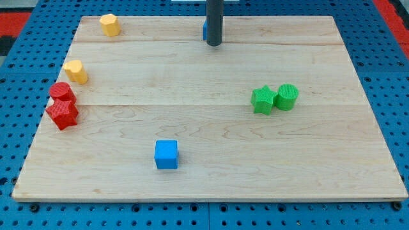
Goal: Move the red circle to the right of the triangle
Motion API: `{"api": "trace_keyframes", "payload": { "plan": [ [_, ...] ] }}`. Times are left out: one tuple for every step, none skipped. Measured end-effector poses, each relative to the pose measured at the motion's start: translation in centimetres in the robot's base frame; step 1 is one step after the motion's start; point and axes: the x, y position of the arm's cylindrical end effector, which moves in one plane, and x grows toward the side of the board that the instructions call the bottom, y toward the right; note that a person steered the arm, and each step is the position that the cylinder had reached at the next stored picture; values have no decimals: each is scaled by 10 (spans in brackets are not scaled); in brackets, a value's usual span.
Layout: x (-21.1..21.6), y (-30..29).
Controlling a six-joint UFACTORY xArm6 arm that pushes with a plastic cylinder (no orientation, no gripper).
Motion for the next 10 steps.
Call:
{"api": "trace_keyframes", "payload": {
  "plan": [
    [0,0],
    [0,-27],
    [2,-74],
    [14,-99],
    [37,-126],
    [26,-189],
    [-11,-299],
    [7,-322],
    [53,-322],
    [147,-322]
  ]
}}
